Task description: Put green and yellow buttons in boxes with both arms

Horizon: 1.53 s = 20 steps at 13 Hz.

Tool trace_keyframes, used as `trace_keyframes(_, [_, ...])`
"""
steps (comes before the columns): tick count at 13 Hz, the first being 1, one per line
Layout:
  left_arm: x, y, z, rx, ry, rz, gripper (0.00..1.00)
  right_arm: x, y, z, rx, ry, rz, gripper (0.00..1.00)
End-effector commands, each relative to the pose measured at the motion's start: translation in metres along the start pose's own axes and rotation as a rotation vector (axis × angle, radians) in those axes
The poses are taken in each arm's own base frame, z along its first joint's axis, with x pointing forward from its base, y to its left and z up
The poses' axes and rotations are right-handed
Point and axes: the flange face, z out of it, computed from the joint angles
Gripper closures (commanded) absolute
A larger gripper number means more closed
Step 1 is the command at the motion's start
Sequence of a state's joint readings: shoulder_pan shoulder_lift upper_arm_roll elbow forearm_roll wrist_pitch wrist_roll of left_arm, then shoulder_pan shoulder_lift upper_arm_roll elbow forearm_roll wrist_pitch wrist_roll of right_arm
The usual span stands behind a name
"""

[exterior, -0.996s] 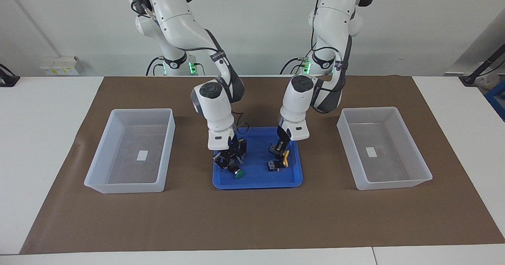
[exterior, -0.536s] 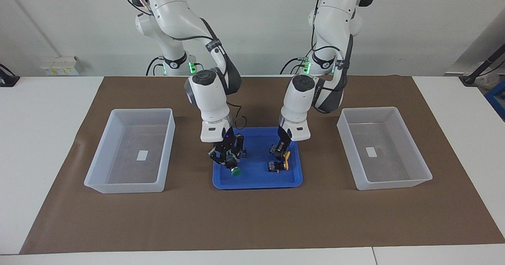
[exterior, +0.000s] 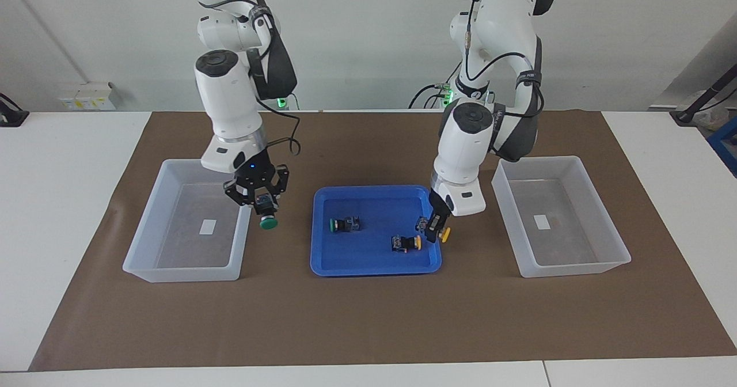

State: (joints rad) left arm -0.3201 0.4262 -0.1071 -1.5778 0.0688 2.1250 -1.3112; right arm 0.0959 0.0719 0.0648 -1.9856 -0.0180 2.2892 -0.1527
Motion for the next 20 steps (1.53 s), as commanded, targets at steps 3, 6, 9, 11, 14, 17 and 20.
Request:
trace_keyframes(3, [0.088,-0.036,-0.056,0.153,-0.093,0.309,1.0,-0.05,0.067,0.01,-0.023,-0.026,0.2,1.0])
trace_keyframes(6, [0.142,-0.072,-0.075,0.165,-0.14,0.516,1.0,-0.058,0.096,0.029,-0.034,-0.017,0.244,1.0])
trace_keyframes(9, [0.199,-0.107,-0.084,0.081,-0.161,0.714,1.0,-0.062,0.111,0.057,-0.036,-0.017,0.266,1.0])
trace_keyframes(11, [0.226,-0.128,-0.084,0.033,-0.15,0.808,1.0,-0.062,0.116,0.074,-0.044,-0.015,0.262,1.0])
trace_keyframes(14, [0.229,-0.146,-0.054,0.014,-0.113,0.909,1.0,-0.07,0.134,0.114,-0.046,-0.012,0.27,1.0])
trace_keyframes(17, [0.227,-0.159,-0.011,0.007,-0.084,0.969,1.0,-0.078,0.149,0.129,-0.049,-0.016,0.288,1.0])
trace_keyframes(20, [0.228,-0.17,0.017,0.006,-0.065,1.006,1.0,-0.077,0.151,0.134,-0.049,-0.017,0.289,0.62])
